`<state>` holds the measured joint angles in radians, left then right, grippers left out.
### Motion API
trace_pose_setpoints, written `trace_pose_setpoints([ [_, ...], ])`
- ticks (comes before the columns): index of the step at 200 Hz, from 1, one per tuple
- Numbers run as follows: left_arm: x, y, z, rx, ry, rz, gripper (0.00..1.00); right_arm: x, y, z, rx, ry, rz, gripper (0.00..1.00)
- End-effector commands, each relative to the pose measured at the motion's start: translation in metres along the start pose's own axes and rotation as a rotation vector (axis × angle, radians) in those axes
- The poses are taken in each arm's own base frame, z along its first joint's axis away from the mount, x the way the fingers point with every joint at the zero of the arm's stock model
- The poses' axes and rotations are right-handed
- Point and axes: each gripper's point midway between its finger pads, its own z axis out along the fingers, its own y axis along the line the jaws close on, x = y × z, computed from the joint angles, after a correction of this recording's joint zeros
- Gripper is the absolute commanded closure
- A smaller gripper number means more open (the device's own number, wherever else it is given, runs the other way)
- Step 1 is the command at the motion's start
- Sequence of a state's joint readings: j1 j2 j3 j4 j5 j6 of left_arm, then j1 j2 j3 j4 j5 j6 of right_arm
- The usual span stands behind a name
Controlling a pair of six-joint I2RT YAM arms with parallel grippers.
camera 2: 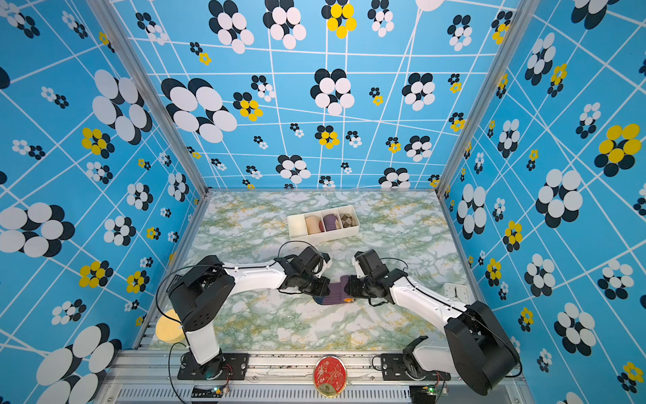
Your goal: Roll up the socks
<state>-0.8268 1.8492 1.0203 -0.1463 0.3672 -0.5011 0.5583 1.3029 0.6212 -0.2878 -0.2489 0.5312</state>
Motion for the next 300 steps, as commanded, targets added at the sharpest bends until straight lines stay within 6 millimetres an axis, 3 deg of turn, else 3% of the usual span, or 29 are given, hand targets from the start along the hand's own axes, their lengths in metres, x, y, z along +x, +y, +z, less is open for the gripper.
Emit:
trace_pose_setpoints([
  [1,0.005,0.029,0.006,-0.078,0.045,-0.006,1.00,0.002,0.002,0.004,0.009,0.019,-0.008,0.73],
  [26,-0.005,0.027,-0.001,-0.075,0.031,0.006,1.00,0.000,0.007,0.011,-0.007,0.028,-0.007,0.76],
  [68,-0.021,-0.001,-0.029,-0.034,-0.034,0.051,1.00,-0.003,0.016,0.015,-0.023,0.024,-0.011,0.90],
  [102,-0.026,-0.019,-0.039,-0.007,-0.056,0.081,1.00,-0.005,0.021,0.010,-0.035,0.012,-0.016,0.78],
  [142,-0.030,-0.030,-0.044,0.007,-0.073,0.096,1.00,-0.012,0.025,-0.010,-0.045,-0.047,-0.023,0.74],
  [165,-0.035,-0.041,-0.049,0.011,-0.092,0.118,1.00,-0.019,0.016,-0.026,-0.008,-0.094,-0.006,0.71],
  [190,-0.039,-0.053,-0.054,-0.006,-0.108,0.159,1.00,-0.020,-0.016,-0.039,0.118,-0.127,0.046,0.72],
  [206,-0.038,-0.063,-0.052,-0.036,-0.113,0.212,1.00,-0.015,-0.041,-0.040,0.210,-0.109,0.090,0.73],
  [224,-0.037,-0.074,-0.046,-0.074,-0.109,0.277,1.00,-0.009,-0.055,-0.034,0.241,-0.079,0.127,0.75],
  [275,-0.033,-0.102,-0.025,-0.064,-0.083,0.361,1.00,-0.012,-0.054,-0.012,0.186,-0.059,0.166,0.75],
  [300,-0.028,-0.099,-0.008,-0.067,-0.039,0.358,1.00,-0.012,-0.053,-0.004,0.174,-0.035,0.164,0.76],
])
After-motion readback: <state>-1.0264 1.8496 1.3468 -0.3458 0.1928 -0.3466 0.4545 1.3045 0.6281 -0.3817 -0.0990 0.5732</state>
